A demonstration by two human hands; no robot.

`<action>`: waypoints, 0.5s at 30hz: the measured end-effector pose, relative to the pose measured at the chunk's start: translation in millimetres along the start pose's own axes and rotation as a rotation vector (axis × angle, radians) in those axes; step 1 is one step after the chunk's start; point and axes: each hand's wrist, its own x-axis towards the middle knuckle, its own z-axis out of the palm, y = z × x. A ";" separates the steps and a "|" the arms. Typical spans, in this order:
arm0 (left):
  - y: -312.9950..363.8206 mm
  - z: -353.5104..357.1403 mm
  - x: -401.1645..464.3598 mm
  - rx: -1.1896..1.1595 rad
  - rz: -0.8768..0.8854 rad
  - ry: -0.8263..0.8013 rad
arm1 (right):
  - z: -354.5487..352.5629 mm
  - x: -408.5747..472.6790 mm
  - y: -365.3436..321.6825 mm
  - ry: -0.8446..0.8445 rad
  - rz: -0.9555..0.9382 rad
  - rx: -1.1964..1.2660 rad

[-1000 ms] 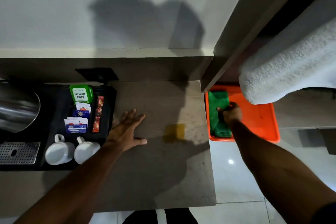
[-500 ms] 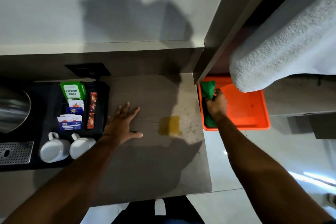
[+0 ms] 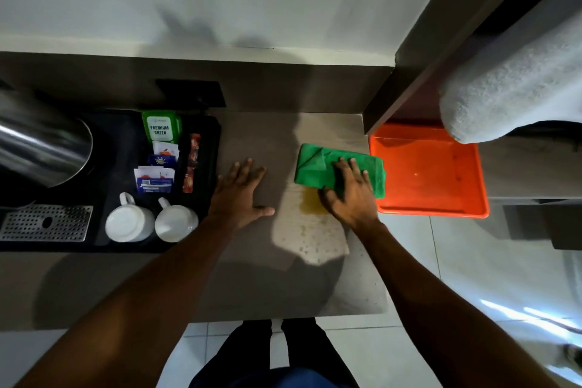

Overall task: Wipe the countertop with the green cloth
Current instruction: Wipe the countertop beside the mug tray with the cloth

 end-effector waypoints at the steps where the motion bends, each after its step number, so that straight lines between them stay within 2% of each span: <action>1: -3.3 4.6 -1.1 0.008 0.011 0.020 | 1.2 3.8 1.3 0.007 0.027 -0.061; 4: -11.9 17.9 -2.7 0.044 0.044 0.072 | 13.0 19.7 -7.3 -0.079 0.070 -0.227; 7: -14.7 25.8 -1.4 0.058 0.052 0.108 | 23.0 38.8 -21.5 -0.136 0.075 -0.256; 9: -15.7 27.3 -0.1 0.042 0.054 0.112 | 23.8 53.6 -31.2 -0.104 0.082 -0.237; 12: -16.6 27.5 -0.2 0.022 0.059 0.110 | 18.4 70.6 -42.1 0.039 0.173 -0.137; 15: -16.7 26.3 -0.6 0.028 0.062 0.105 | 14.4 68.3 -41.0 0.078 0.196 -0.216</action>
